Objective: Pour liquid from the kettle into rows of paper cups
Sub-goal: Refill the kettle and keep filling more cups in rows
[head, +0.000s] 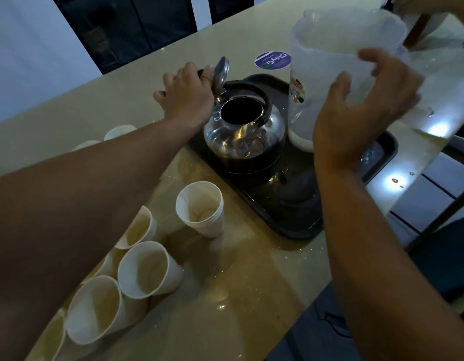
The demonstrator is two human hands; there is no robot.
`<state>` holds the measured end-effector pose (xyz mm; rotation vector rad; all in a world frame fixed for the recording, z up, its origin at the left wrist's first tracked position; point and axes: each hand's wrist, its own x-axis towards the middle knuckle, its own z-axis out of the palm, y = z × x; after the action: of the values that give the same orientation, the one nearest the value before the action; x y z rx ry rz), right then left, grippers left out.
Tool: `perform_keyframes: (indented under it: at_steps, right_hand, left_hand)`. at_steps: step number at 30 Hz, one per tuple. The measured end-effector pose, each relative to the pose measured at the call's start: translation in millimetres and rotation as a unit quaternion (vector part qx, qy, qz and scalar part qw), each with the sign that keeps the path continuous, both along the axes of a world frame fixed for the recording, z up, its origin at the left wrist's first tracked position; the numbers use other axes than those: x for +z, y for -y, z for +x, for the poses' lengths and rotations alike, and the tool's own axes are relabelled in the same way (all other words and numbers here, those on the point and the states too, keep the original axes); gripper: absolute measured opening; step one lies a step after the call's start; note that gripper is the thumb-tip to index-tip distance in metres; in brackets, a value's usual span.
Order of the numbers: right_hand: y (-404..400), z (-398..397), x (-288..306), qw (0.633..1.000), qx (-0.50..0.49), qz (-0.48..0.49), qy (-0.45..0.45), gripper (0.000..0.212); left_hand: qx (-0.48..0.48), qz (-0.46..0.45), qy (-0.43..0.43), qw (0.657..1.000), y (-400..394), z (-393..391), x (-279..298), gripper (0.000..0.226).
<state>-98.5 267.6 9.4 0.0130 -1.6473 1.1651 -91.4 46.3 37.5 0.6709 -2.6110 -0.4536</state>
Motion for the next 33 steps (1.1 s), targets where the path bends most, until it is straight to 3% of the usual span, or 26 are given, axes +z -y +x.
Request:
perform_keyframes:
  at_steps: [3,6,10,14,21,27,33]
  right_hand:
    - [-10.8,-1.6,0.5,0.994,-0.051,-0.061,0.082,0.054]
    - [-17.8,-9.4,0.8,0.971,0.025,-0.143,0.191,0.072]
    - [-26.9,-14.9,0.1,0.95,0.128,-0.239,0.154,0.056]
    - [-29.0,-23.5,-2.3,0.945,0.149,-0.261,0.126,0.031]
    - [-45.0,-37.6,20.9,0.962,0.235,-0.103,0.096,0.051]
    - [-70.2,-72.7,68.9,0.94,0.299,0.035,0.163,0.069]
    - [-60.4,-79.3,103.6,0.884,0.34,0.167,0.273,0.073]
  left_hand:
    - [-0.012,-0.002,0.011,1.0,-2.3,6.4,-2.2,0.047]
    - [-0.029,-0.015,0.018,0.999,-5.0,14.0,-3.6,0.046]
    - [-0.027,-0.014,0.027,0.999,-7.6,22.1,-1.0,0.047]
    - [-0.017,-0.001,0.03,0.999,-4.6,29.4,2.6,0.048]
    - [0.005,0.007,0.016,1.0,0.4,40.1,6.7,0.046]
    - [0.014,0.026,0.015,0.999,-1.4,42.6,10.3,0.046]
    - [0.006,0.03,0.018,0.999,-8.0,43.2,11.4,0.047]
